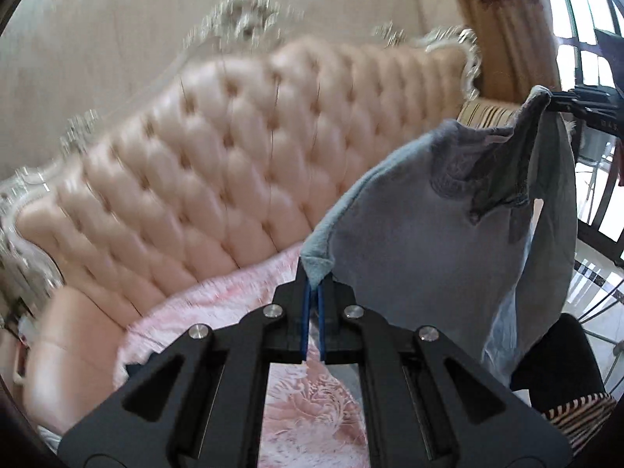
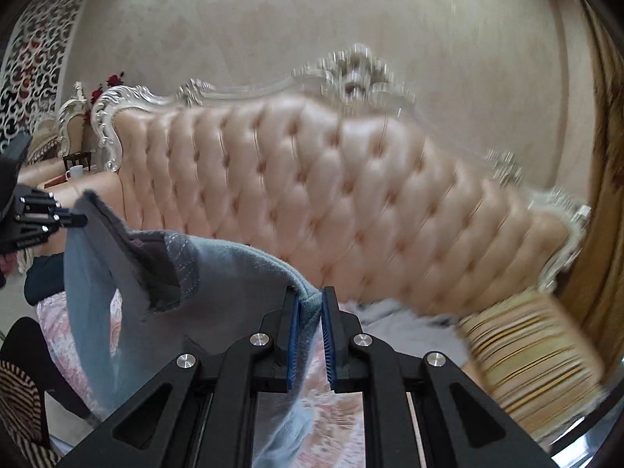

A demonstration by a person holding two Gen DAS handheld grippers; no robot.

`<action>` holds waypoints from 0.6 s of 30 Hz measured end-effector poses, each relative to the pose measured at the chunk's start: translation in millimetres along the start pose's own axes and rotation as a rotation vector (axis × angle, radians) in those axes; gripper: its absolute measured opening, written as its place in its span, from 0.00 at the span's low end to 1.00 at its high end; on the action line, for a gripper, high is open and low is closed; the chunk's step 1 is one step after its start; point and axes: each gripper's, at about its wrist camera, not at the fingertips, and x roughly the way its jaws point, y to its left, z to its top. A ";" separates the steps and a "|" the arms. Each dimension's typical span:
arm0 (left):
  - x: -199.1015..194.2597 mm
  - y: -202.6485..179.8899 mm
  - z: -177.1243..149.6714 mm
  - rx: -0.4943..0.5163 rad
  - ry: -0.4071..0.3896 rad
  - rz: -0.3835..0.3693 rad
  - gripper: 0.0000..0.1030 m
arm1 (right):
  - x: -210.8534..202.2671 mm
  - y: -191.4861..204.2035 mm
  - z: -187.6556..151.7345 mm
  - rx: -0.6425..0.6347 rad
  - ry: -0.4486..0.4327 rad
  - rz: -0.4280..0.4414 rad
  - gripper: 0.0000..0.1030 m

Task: Fold clothes
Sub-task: 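Raise the shirt by its hem with both tools, shaking it out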

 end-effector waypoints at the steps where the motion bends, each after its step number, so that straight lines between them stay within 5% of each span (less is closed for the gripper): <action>1: -17.2 -1.4 3.7 0.009 -0.030 0.002 0.04 | -16.8 4.6 5.2 -0.017 -0.020 -0.019 0.11; 8: -122.2 -13.9 23.6 0.083 -0.208 0.020 0.04 | -121.4 21.8 37.0 -0.087 -0.161 -0.122 0.11; 18: -176.0 -29.8 27.7 0.136 -0.288 0.034 0.04 | -187.5 28.8 55.4 -0.150 -0.230 -0.188 0.11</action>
